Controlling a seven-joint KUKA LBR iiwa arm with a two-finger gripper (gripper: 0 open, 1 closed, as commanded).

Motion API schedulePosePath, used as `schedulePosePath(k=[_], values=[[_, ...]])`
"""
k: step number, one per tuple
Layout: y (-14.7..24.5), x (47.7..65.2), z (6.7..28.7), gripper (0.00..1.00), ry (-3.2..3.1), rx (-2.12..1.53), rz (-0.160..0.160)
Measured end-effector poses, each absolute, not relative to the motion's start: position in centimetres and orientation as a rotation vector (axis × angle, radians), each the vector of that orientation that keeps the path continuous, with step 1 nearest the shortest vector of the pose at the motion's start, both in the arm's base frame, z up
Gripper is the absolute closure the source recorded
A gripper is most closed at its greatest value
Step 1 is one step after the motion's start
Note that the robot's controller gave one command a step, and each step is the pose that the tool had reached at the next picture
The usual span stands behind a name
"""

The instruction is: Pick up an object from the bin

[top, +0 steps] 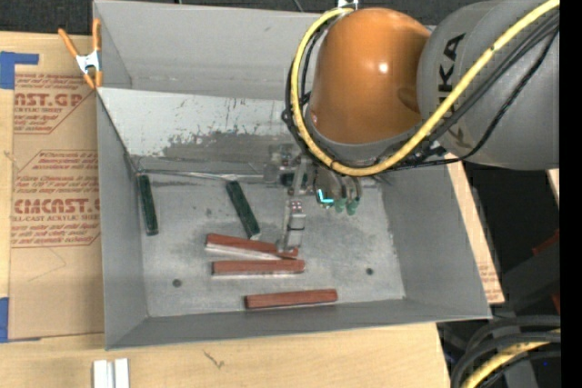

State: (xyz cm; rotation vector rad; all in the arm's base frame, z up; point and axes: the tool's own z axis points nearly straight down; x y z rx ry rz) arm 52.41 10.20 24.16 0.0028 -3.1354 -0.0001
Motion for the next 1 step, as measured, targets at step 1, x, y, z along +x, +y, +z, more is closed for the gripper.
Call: schedulePosePath(k=[1], values=[[10.14,52.57,24.54,0.00,-3.143,0.000,-0.002]])
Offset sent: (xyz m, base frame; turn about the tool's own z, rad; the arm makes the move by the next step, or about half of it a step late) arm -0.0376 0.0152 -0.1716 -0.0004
